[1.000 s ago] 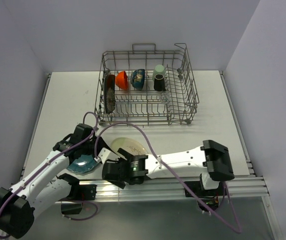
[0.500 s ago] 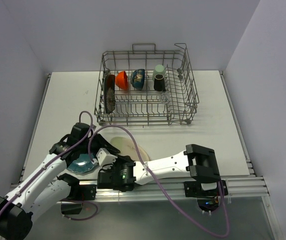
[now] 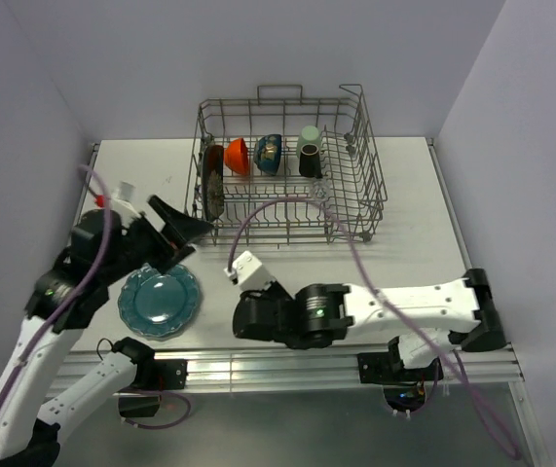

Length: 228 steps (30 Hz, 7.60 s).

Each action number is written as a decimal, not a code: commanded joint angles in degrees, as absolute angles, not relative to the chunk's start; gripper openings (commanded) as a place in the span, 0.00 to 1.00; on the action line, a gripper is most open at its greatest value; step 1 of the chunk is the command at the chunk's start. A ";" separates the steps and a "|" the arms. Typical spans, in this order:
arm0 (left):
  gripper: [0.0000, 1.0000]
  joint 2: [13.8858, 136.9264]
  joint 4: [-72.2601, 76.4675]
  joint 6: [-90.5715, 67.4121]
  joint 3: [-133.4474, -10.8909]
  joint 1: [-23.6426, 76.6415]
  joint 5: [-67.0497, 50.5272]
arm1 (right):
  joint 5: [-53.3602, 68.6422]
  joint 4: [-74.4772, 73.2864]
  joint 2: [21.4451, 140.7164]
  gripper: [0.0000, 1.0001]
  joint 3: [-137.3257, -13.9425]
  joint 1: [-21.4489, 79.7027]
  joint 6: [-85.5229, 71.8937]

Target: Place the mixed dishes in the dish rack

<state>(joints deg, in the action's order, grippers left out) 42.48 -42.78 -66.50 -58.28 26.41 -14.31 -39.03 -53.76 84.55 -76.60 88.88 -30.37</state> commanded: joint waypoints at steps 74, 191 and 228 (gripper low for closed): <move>0.97 40.87 -60.38 -56.69 -67.06 26.54 6.77 | -33.83 -38.23 120.93 0.00 -131.83 51.06 -35.08; 0.90 45.97 -58.90 -68.64 -73.48 26.46 -6.23 | 6.85 2.35 94.74 0.84 -60.90 68.64 -50.26; 0.93 39.99 -63.72 -70.58 -73.04 26.46 -7.38 | 4.57 34.35 123.49 0.09 -58.19 64.87 -82.78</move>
